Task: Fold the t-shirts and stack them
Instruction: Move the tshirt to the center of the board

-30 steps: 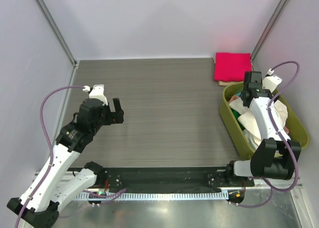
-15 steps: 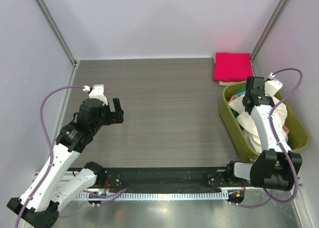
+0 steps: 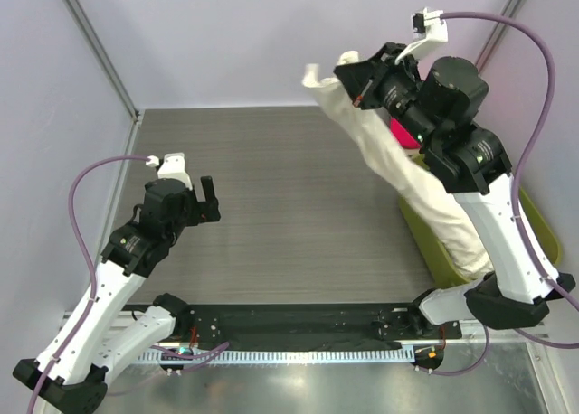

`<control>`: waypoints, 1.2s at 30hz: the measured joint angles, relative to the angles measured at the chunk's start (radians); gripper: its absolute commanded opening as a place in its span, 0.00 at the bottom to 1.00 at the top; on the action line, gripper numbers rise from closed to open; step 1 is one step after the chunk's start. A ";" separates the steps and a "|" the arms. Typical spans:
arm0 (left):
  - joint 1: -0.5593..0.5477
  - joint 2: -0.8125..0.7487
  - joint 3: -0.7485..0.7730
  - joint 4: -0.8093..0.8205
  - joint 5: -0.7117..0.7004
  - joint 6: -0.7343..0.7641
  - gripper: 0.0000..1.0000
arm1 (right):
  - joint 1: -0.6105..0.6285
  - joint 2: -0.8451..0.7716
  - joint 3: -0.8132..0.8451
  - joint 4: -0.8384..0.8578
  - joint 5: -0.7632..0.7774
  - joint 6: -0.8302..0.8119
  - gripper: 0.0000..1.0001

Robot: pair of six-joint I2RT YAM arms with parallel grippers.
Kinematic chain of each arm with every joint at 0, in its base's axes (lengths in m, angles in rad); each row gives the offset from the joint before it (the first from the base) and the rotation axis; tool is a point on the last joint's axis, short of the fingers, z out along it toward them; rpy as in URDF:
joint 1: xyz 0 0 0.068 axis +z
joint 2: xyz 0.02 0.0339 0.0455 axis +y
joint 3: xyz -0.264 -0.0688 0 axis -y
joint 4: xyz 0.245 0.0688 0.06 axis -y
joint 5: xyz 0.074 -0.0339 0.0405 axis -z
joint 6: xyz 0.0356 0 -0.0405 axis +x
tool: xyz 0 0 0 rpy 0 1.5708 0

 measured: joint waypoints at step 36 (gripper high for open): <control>0.007 0.008 0.000 -0.019 -0.113 -0.002 1.00 | 0.089 0.299 -0.802 -0.128 0.070 0.064 0.92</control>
